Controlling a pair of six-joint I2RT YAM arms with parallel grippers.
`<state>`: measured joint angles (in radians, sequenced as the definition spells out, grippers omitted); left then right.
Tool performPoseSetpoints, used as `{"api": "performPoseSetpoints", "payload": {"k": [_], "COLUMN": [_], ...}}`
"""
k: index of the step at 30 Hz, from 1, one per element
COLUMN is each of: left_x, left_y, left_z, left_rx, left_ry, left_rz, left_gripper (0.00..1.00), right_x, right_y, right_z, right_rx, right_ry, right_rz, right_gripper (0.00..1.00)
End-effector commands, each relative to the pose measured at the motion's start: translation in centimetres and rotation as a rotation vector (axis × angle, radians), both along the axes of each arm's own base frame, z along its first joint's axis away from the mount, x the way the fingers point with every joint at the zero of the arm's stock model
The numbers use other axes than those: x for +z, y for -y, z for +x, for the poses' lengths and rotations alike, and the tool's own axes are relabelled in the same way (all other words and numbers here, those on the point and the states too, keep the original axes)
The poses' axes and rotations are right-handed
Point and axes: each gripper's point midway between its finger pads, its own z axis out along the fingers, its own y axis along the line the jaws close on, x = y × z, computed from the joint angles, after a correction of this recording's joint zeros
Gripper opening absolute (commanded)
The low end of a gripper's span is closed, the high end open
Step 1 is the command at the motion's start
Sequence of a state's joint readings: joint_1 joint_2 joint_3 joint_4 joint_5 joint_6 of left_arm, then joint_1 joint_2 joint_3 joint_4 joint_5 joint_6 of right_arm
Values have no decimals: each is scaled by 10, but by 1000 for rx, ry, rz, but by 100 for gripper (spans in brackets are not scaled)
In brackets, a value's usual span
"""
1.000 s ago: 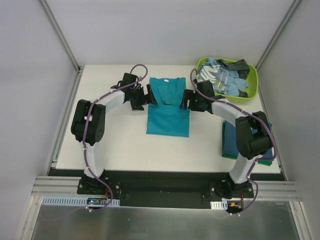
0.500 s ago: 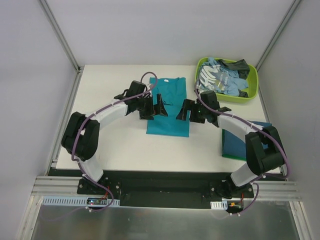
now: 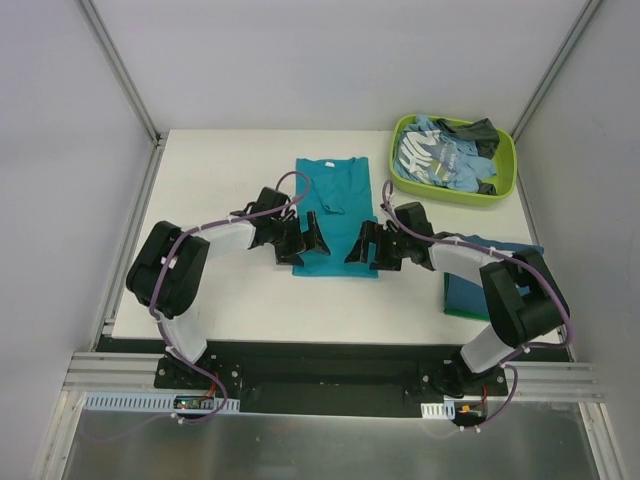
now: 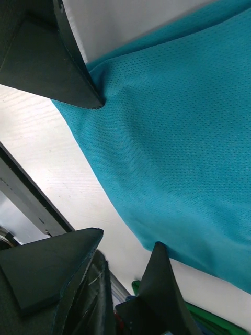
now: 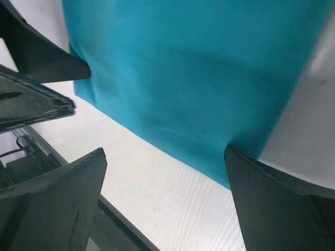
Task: Fold and stack the t-shirts
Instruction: Fold the folded rectangular tshirt in 1/3 of the way
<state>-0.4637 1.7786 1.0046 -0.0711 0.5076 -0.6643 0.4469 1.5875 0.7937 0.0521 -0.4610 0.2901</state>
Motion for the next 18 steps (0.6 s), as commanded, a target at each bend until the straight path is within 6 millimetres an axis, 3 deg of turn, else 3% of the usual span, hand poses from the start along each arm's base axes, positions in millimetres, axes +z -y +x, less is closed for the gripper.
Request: {"api": "performPoseSetpoints", "payload": {"k": [1, 7, 10, 14, 18], "left_x": [-30, -25, -10, 17, 24], "left_y": [-29, -36, -37, -42, -61], "left_z": [-41, -84, -100, -112, -119], "left_rx": [24, -8, -12, 7, 66], "left_ry": [-90, -71, -25, 62, 109], "left_rz": [110, 121, 97, 43, 80], "left_gripper": [99, 99, 99, 99, 99], "right_x": [-5, -4, 9, 31, 33], "right_y": [-1, 6, 5, 6, 23], "right_z": [-24, -68, -87, -101, -108], "right_rx": [27, 40, 84, 142, 129], "right_ry": [-20, -5, 52, 163, 188], "right_rz": [7, -39, -55, -81, -148], "right_gripper": [96, 96, 96, 96, 96]}}
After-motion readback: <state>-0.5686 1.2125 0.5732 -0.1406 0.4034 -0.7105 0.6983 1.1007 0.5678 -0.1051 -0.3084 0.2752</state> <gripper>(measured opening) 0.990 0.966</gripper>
